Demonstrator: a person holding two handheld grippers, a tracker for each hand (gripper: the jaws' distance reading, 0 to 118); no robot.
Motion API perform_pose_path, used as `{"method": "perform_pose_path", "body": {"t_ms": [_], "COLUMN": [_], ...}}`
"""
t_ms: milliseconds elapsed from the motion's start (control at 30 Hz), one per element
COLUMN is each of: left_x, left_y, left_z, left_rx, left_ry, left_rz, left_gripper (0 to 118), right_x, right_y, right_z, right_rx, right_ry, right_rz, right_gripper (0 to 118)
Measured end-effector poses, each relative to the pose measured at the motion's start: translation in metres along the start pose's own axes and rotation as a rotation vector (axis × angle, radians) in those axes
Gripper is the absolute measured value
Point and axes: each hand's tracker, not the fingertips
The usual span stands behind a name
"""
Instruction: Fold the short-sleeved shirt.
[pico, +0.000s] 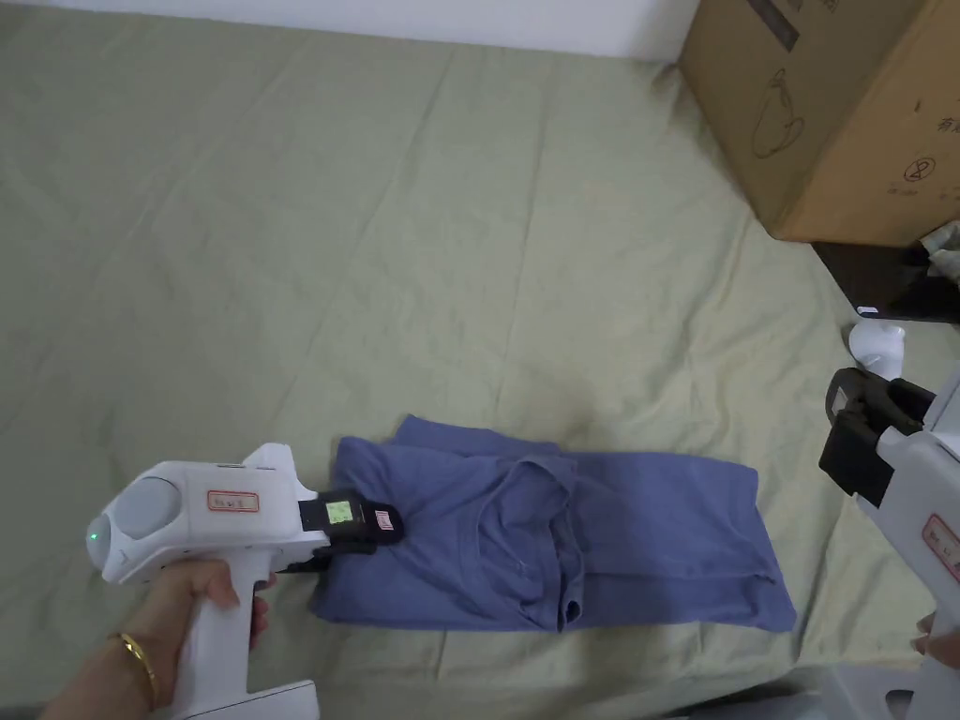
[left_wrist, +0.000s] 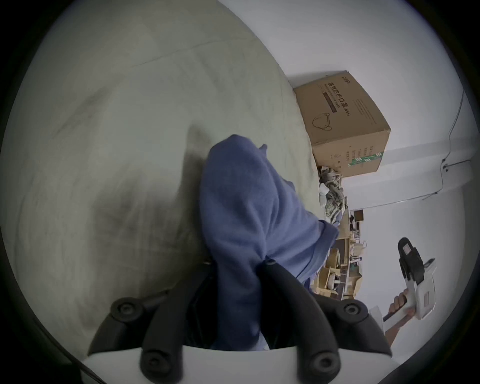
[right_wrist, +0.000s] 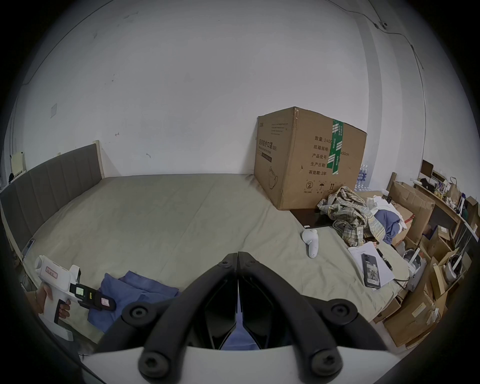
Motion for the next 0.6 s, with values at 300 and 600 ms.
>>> {"method": "perform_pose_path", "body": {"t_ms": [300,600], "left_x": [-0.003,0.008], "left_y": [0.034,0.014], "left_z": [0.029,0.173], "left_rx": [0.047,0.258], "left_ry": [0.200,0.609], "left_rz": [-0.008,-0.014], "left_gripper": [14,14], "right_x": [-0.007,-0.009], "right_y": [0.003,0.003], "right_z": [-0.005,-0.009], "right_rx": [0.011,0.030], "right_ry": [0.051,0.106], "right_rz": [0.007,-0.018], "right_gripper": [0,0]}}
